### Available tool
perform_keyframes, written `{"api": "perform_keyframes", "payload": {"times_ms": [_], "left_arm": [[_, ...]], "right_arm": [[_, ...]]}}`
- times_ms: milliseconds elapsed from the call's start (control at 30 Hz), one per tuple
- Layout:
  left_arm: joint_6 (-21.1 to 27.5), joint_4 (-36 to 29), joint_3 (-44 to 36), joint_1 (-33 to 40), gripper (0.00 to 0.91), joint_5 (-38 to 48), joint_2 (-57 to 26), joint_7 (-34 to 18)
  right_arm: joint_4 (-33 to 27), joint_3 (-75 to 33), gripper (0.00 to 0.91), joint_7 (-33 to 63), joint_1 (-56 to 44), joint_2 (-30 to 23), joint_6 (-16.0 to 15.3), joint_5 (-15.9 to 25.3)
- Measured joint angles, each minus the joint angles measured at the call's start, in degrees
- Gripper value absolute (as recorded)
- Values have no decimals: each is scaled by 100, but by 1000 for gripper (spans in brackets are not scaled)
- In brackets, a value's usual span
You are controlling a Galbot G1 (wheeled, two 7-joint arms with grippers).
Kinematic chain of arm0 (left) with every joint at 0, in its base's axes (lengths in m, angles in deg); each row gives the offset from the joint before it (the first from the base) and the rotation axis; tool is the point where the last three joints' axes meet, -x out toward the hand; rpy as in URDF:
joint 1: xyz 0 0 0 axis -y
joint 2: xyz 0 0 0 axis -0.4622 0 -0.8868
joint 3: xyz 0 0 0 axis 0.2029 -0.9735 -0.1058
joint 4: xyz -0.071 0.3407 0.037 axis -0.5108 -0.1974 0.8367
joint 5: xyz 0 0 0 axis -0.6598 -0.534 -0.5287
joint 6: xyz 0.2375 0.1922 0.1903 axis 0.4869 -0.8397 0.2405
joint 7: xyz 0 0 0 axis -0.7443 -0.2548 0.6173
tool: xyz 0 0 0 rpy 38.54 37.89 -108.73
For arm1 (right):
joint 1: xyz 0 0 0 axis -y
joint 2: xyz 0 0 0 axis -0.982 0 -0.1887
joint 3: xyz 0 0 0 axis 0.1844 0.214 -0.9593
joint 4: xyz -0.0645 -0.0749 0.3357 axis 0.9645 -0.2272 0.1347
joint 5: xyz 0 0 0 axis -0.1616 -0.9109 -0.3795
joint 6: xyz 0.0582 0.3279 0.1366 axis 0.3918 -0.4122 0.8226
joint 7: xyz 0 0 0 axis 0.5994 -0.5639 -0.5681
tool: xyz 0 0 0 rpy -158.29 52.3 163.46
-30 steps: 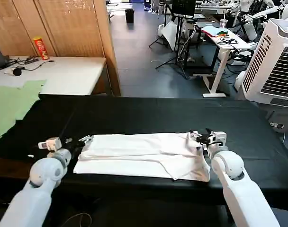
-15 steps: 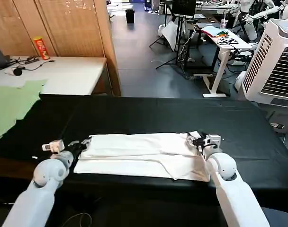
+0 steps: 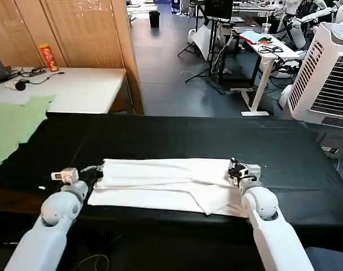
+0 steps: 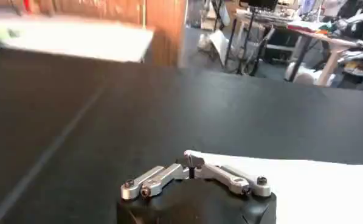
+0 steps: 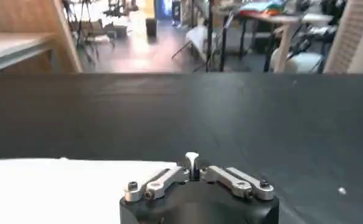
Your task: Fold and organize the clothes.
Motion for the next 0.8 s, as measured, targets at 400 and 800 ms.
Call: {"api": "perform_keyframes", "payload": {"times_ms": [400,800], "left_arm": [[-205,90,91,143,878,-184,-79,101],[17,-398,492,-190,878,715,-420,7]], "right_arm": [[374,-216,878,-287,-277,110,-50,-220],[1530,-669,878,-106,-923,391,39,-748]]}}
